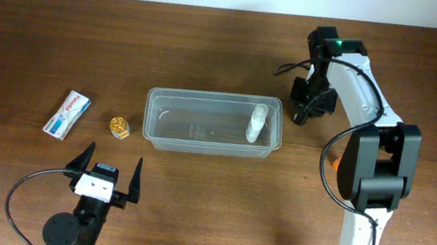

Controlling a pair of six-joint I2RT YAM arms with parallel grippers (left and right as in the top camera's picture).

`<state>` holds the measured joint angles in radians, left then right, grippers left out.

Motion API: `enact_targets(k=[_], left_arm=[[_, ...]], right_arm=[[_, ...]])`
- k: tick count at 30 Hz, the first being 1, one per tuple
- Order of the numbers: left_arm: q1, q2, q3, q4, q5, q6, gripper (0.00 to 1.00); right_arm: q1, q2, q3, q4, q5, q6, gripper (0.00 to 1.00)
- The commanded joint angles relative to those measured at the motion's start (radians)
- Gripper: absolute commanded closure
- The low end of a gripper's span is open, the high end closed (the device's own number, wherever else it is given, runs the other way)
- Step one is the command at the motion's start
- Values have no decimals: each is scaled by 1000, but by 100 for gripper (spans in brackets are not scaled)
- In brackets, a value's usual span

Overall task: Pack container
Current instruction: 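Move the right gripper to the dark brown bottle and grasp it, then lift the brown bottle and carry it over the container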

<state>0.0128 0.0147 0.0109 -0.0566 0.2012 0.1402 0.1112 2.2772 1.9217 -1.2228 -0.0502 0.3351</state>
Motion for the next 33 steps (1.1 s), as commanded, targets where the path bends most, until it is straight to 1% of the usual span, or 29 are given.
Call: enact_targets(k=[1, 7, 11, 16, 22, 33], left_arm=[[4, -10, -2, -6, -7, 15, 1], [4, -10, -3, -6, -7, 15, 1], [4, -10, -3, -6, -7, 15, 1], [4, -10, -3, -6, -7, 15, 1], [4, -10, -3, -6, -7, 15, 1], [4, -10, -2, -6, -7, 15, 1]], right_arm=[[0, 11, 60, -43, 9, -41, 79], [0, 6, 216, -200, 9, -67, 82], [11, 6, 362, -326, 5, -96, 82], [67, 6, 557, -476, 21, -141, 81], [174, -53, 654, -476, 25, -136, 80], [357, -85, 663, -476, 39, -80, 80]])
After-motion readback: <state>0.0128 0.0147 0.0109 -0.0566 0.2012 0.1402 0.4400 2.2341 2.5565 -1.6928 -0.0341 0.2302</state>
